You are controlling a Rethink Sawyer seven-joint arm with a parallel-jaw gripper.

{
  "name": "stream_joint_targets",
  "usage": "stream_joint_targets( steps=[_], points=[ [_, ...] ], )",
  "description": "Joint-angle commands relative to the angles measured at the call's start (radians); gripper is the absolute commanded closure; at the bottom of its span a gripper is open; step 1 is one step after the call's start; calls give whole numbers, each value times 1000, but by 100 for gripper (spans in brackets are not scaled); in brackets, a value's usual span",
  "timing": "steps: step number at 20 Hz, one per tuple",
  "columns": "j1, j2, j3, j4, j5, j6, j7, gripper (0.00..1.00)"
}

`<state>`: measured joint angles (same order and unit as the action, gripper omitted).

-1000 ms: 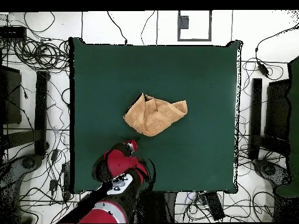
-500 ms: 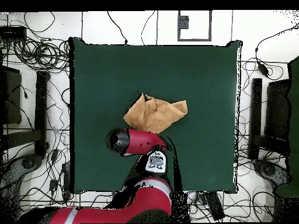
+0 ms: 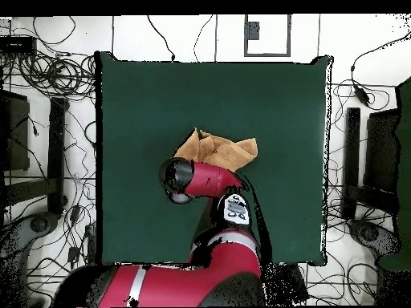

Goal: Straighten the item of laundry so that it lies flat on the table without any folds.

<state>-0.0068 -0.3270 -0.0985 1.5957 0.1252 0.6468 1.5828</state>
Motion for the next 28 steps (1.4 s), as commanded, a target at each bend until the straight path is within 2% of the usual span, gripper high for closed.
stream_joint_targets(
  steps=[1, 4, 8, 11, 15, 28],
  points=[
    [-100, 341, 7, -174, -41, -539, 217, 0],
    [-104, 337, 10, -172, -50, -542, 217, 0],
    [-171, 333, 72, -174, -79, -521, 131, 0],
    [-231, 341, 124, -202, -120, -455, 23, 0],
    [-266, 344, 153, -231, -171, -403, -30, 0],
    [-325, 343, 208, -236, -280, -411, 17, 0]
  ],
)
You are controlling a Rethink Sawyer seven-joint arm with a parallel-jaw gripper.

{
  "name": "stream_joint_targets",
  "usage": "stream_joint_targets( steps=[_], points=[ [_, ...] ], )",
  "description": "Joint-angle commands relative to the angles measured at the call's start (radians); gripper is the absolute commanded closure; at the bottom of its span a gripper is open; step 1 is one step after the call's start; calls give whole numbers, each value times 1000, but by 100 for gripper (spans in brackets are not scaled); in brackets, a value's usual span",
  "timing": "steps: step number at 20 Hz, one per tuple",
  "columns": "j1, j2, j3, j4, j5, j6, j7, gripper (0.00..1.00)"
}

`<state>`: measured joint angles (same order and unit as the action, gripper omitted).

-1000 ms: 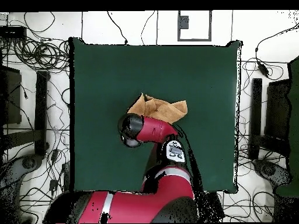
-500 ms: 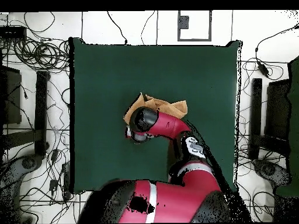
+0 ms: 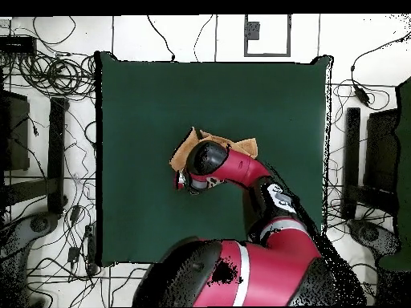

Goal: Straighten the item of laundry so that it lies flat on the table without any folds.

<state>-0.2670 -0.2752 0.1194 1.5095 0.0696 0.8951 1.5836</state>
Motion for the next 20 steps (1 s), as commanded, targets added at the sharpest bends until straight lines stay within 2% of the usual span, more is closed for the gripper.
stream_joint_targets(
  steps=[1, 4, 6, 10, 11, 14, 15, 19, 20],
  points=[
    [-72, 290, -5, -143, -239, -681, 20, 0],
    [-72, 289, -8, -142, -277, -728, 44, 0],
    [-36, 294, -50, -161, -301, -762, 96, 0],
    [111, 320, -233, -194, -305, -1000, 294, 0],
    [176, 338, -317, -199, -269, -1084, 358, 0],
    [275, 372, -447, -193, -181, -1174, 477, 0],
    [321, 392, -507, -182, -123, -1209, 544, 0],
    [434, 441, -644, -139, 24, -1227, 752, 0],
    [445, 445, -656, -127, 44, -1229, 775, 0]
  ],
)
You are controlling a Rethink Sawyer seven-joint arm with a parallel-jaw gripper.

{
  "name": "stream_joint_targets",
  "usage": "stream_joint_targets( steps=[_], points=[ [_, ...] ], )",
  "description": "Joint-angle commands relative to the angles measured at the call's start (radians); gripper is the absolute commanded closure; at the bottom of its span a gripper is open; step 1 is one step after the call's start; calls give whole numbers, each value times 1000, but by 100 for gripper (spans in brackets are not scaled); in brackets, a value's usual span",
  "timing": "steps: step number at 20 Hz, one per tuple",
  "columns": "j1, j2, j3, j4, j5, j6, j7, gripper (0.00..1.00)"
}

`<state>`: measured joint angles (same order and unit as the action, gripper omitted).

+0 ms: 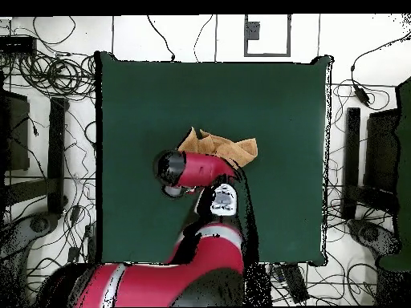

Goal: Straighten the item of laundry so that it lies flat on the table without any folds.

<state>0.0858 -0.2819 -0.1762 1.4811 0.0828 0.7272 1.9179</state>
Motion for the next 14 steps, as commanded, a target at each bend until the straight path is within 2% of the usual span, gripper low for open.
stream_joint_targets(
  steps=[1, 4, 8, 10, 12, 14],
  points=[
    [110, 456, -374, -82, 60, -1056, 479, 0],
    [108, 444, -354, -36, 107, -1076, 508, 0],
    [68, 418, -294, 42, 150, -1231, 500, 0],
    [43, 414, -267, 61, 141, -1318, 490, 0],
    [-2, 400, -222, 68, 90, -1384, 457, 0],
    [-35, 404, -195, 67, 52, -1514, 436, 0]
  ],
)
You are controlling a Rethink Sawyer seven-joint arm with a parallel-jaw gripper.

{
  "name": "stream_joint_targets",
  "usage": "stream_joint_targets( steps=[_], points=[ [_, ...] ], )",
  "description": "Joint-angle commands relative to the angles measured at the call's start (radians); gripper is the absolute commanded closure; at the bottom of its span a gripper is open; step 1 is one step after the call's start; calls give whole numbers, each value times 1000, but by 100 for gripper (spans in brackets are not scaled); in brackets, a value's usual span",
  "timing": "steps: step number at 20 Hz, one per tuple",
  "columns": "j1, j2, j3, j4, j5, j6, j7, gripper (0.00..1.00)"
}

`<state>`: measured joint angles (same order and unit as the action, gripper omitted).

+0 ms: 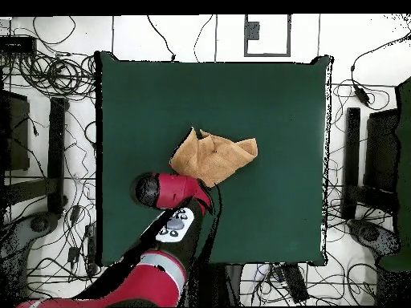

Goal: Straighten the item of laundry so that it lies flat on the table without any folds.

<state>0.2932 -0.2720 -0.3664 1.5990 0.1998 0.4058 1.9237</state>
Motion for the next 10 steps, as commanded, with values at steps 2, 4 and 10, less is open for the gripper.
stream_joint_targets(
  steps=[2, 4, 10],
  points=[
    [-263, 396, 15, -49, -78, -1269, 431, 0],
    [-317, 379, 72, -45, -140, -1313, 437, 0],
    [-424, 350, 191, -20, -239, -1382, 444, 0]
  ],
)
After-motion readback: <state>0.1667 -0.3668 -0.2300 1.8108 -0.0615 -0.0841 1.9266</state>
